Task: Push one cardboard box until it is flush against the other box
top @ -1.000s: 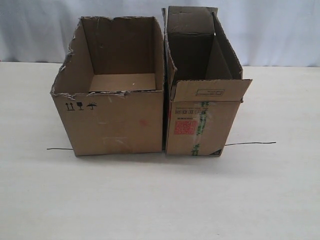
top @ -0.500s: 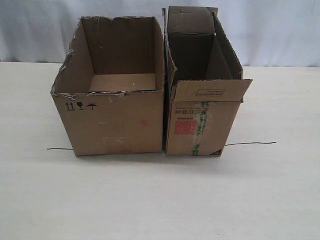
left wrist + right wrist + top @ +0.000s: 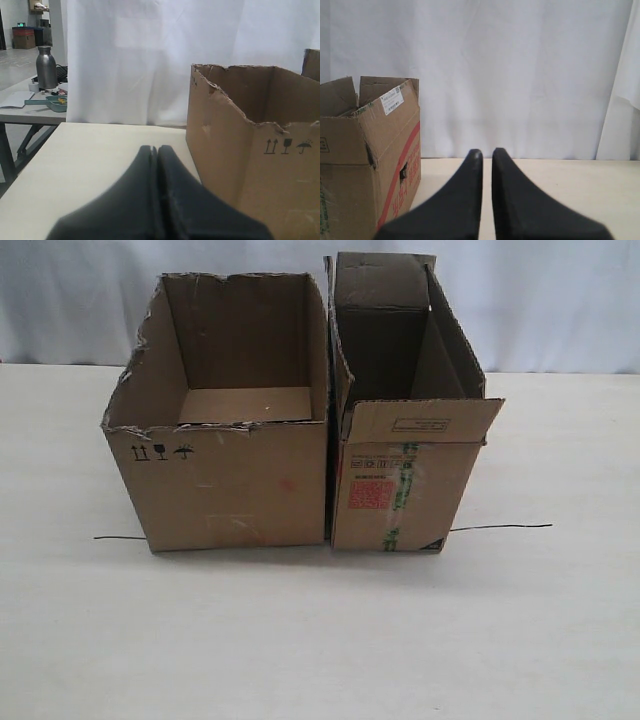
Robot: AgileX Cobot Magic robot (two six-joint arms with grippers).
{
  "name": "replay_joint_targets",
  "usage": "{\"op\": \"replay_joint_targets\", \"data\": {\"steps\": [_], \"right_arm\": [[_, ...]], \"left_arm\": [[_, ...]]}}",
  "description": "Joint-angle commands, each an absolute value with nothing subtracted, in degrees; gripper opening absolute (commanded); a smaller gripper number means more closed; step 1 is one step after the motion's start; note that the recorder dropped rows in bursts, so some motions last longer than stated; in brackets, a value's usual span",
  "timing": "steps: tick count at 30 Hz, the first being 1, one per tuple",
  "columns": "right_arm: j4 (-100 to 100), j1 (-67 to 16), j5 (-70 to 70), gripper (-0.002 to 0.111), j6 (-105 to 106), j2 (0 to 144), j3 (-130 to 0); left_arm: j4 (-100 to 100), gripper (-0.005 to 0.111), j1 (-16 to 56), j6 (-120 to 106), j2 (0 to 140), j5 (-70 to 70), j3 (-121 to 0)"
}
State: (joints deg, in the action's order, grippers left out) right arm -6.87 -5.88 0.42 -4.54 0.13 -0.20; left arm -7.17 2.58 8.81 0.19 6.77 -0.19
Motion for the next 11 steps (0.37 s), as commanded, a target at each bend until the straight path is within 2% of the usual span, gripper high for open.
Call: {"op": "replay_joint_targets", "data": {"steps": [1,11], "right_arm": [[-6.9,-5.5,0.3,0.005,-4.2,0.0,0.0],[-6.9,-5.5,0.3,0.005,-4.2,0.0,0.0]], "left_arm": [[-7.2,0.000,2.7,9.1,0.0,6.3,0.0],[-7.2,0.000,2.7,9.1,0.0,6.8,0.0]]}}
